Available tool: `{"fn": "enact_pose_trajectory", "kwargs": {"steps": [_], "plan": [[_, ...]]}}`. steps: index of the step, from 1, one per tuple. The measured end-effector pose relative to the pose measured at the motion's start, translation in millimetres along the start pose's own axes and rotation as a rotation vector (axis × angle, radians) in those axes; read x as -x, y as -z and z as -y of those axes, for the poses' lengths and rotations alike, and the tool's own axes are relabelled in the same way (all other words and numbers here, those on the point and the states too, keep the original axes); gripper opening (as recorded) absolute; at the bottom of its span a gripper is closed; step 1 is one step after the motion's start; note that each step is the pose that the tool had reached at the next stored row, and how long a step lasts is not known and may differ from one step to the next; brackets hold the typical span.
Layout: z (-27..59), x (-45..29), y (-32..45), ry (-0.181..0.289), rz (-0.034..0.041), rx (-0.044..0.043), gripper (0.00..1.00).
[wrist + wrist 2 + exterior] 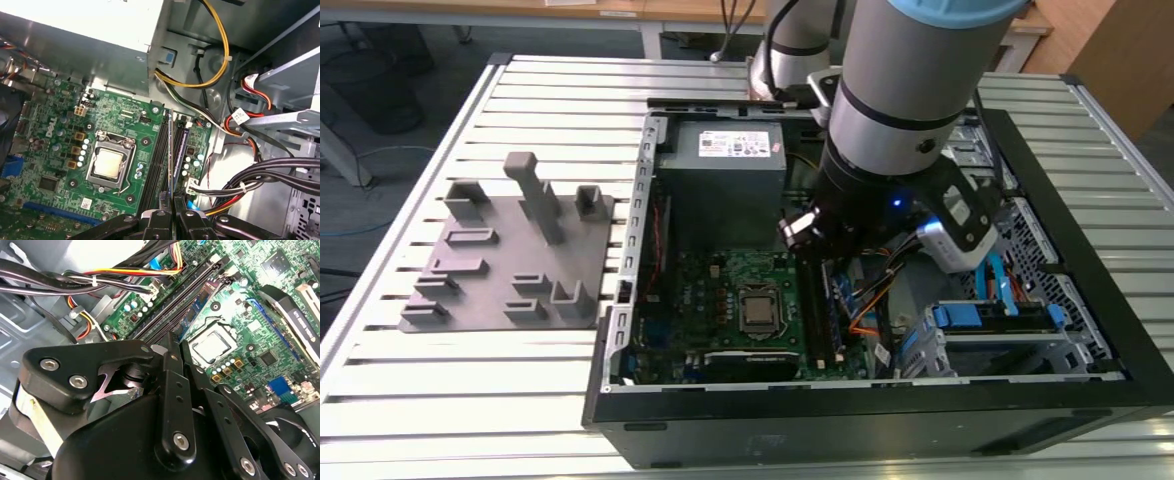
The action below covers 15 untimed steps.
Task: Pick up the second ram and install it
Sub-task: 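Insert the second ram into the second slot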
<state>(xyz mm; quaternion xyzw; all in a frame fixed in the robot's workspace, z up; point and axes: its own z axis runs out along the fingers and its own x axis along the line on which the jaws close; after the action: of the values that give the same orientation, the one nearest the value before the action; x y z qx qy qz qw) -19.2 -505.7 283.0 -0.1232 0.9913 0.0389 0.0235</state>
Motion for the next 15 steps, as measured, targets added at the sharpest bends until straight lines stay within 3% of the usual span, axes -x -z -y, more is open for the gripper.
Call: {"fn": "enact_pose_trajectory", "kwargs": {"steps": [15], "plan": [[0.0,0.0,-0.2,-0.097,0.0068,-0.0059,0.14]]}}
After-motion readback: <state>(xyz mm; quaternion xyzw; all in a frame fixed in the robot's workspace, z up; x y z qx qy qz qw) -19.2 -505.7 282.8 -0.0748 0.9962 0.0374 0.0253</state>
